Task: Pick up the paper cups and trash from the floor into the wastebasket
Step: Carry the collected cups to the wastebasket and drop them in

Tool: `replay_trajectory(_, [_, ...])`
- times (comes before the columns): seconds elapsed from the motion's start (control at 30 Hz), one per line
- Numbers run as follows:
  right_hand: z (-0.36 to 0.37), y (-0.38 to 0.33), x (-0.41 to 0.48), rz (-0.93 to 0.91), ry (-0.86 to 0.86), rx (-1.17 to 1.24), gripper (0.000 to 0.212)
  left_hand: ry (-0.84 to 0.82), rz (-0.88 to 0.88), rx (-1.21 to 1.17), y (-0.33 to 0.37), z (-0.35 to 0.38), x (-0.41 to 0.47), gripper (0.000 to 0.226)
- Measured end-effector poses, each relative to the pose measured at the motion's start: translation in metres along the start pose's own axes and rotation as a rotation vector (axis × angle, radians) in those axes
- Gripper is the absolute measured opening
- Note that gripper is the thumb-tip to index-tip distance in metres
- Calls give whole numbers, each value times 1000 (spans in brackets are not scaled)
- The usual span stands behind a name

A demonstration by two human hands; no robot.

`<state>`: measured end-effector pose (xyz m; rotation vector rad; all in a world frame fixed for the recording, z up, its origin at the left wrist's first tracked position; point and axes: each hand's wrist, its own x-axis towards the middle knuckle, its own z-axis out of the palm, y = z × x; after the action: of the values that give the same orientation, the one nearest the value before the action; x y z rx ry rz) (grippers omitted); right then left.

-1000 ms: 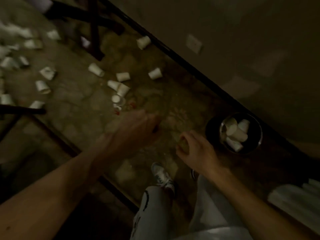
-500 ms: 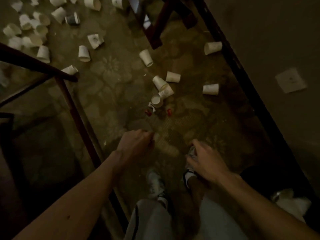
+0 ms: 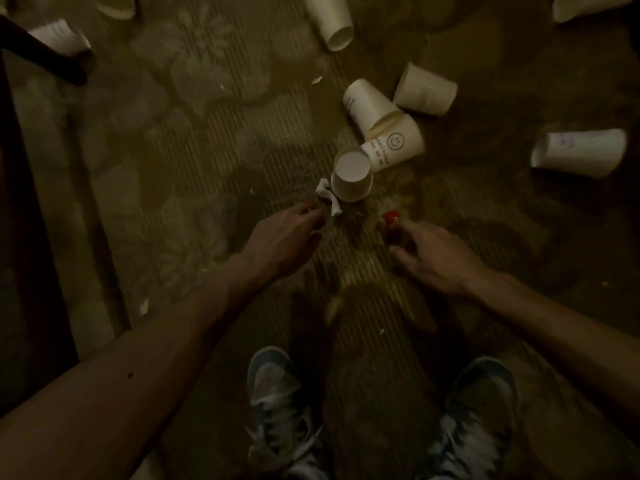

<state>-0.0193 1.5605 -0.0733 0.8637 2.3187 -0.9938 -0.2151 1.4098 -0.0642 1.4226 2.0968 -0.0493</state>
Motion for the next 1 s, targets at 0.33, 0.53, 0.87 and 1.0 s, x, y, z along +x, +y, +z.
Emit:
replay_trajectory(0.33, [43, 19, 62, -71, 338, -37, 28, 122, 86, 280, -42, 55, 32, 43])
replay_trajectory(0.53, [33, 25, 50, 13, 206, 296, 15, 246, -153, -456, -22, 69, 15, 26])
replay_trajectory(0.87, [37, -5, 12, -124, 99, 910, 22, -101, -513, -1915, 59, 62, 2, 33])
replay_trajectory(1.0, [41, -16, 15, -211, 200, 777, 11, -133, -483, -1912, 58, 54, -2, 50])
